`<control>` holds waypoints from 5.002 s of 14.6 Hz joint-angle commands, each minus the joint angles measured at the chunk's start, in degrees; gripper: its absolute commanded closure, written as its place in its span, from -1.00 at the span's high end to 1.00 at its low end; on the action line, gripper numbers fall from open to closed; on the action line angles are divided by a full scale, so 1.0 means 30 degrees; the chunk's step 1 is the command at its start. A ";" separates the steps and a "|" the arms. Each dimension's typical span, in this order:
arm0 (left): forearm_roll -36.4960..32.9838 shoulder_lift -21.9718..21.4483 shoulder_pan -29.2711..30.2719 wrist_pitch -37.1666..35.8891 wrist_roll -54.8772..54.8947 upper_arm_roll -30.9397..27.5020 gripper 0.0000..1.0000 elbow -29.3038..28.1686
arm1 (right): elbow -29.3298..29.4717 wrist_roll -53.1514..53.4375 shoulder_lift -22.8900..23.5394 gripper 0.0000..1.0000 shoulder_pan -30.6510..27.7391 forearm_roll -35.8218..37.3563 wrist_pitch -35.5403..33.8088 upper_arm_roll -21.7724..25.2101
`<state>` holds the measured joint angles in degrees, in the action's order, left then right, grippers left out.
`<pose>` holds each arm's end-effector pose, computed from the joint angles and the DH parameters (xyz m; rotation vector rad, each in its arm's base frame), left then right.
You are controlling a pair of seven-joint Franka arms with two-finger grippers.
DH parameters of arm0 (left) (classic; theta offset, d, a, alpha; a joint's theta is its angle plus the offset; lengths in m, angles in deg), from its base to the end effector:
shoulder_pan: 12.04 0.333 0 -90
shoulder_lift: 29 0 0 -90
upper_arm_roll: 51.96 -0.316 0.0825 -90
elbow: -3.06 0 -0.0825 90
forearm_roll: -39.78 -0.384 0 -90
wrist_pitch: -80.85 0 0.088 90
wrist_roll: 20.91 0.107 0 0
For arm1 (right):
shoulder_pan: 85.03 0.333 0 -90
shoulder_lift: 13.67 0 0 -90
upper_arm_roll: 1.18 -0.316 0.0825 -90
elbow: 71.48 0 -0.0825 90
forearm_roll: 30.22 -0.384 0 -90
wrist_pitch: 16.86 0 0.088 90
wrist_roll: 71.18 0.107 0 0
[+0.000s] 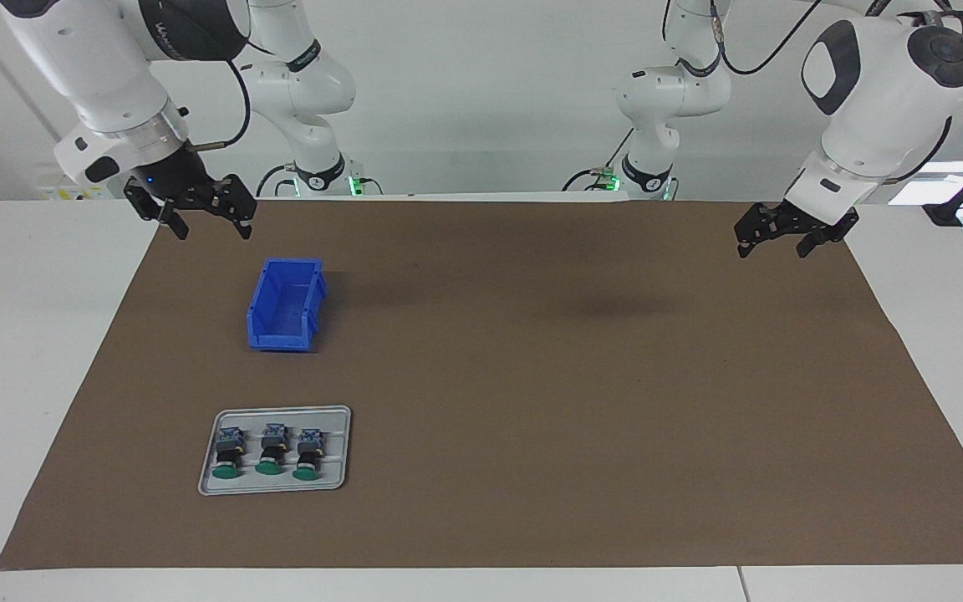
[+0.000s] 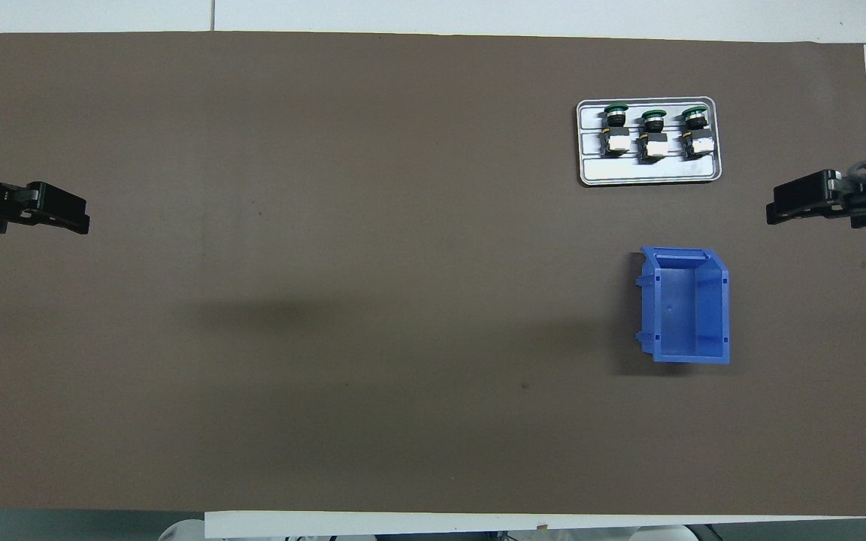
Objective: Place and press button with both arms
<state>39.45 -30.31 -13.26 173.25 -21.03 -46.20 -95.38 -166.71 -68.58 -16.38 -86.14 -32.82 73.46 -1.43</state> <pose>0.5414 -0.0662 0.5711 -3.1202 0.1876 0.1283 0.5386 -0.0032 0.6079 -3.0950 0.0952 0.0605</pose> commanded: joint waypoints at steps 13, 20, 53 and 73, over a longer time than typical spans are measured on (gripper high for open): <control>0.0228 -0.0034 0.0203 -0.0008 0.0335 0.0043 1.00 0.0027 | -0.0600 -0.1744 0.1134 0.99 0.0457 -0.0158 0.3254 -0.0237; 0.0228 -0.0034 0.0203 -0.0008 0.0335 0.0043 1.00 0.0027 | -0.0483 -0.1685 0.4209 0.98 0.0458 -0.0158 0.7618 -0.0266; 0.0228 -0.0034 0.0203 -0.0008 0.0335 0.0043 1.00 0.0027 | 0.1419 -0.4351 1.1625 0.72 0.0868 0.0165 1.7119 -0.1028; 0.0228 -0.0034 0.0203 -0.0008 0.0335 0.0043 1.00 0.0027 | 0.0923 -0.1949 1.2798 0.58 0.1601 0.0808 1.8730 -0.1086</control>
<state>39.45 -30.31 -13.26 173.25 -21.03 -46.20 -95.38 -163.98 -73.58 21.53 -80.88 -30.98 128.37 -4.33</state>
